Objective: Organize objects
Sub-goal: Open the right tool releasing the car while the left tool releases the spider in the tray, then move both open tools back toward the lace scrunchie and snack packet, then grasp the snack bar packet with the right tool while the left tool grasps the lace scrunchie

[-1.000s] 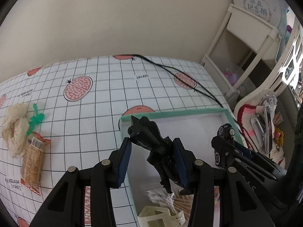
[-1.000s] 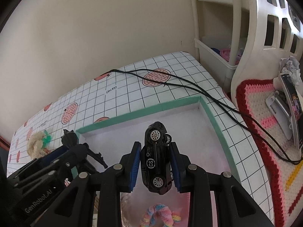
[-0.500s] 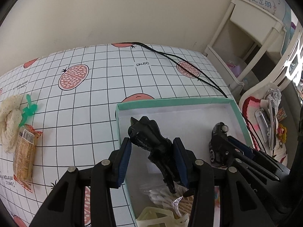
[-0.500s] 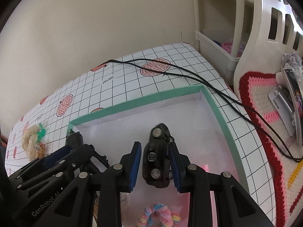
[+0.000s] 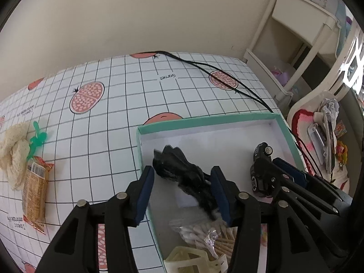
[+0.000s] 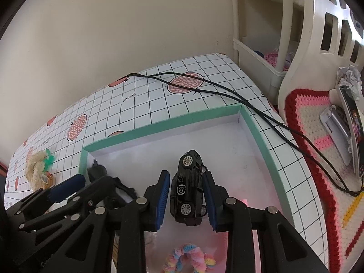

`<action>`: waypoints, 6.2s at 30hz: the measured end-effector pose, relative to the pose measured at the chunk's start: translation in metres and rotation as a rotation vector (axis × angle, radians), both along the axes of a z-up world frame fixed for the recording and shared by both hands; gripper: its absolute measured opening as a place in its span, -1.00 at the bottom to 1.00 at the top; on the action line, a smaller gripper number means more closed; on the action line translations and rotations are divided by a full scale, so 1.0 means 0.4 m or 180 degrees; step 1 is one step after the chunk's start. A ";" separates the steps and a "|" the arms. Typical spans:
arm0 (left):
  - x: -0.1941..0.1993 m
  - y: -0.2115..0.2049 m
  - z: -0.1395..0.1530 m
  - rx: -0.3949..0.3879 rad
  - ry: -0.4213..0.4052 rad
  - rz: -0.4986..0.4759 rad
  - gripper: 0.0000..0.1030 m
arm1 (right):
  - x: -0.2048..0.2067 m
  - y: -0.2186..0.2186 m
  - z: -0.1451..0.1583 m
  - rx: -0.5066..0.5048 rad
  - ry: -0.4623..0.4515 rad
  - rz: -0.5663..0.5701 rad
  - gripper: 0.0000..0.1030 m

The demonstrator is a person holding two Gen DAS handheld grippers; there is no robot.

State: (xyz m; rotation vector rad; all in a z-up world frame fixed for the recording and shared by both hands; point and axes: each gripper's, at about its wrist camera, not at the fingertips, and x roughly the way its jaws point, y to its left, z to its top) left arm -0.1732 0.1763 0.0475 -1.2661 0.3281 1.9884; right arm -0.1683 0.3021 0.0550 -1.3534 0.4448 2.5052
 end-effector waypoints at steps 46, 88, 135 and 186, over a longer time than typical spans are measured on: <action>-0.088 -0.087 0.059 -0.0139 0.0250 0.0580 1.00 | 0.004 0.002 0.057 0.0110 0.0090 -0.0139 0.70; -0.213 -0.338 0.251 0.0261 0.0649 0.1111 1.00 | -0.006 -0.153 0.245 0.0358 0.0604 0.0135 1.00; -0.426 -0.583 -0.019 0.0058 -0.0055 0.1466 1.00 | -0.214 -0.625 -0.085 0.0112 -0.0273 0.0826 1.00; -0.476 -0.315 -0.119 -0.0570 0.0299 0.0717 0.96 | -0.205 -0.509 -0.059 0.0019 -0.0009 0.0679 -0.15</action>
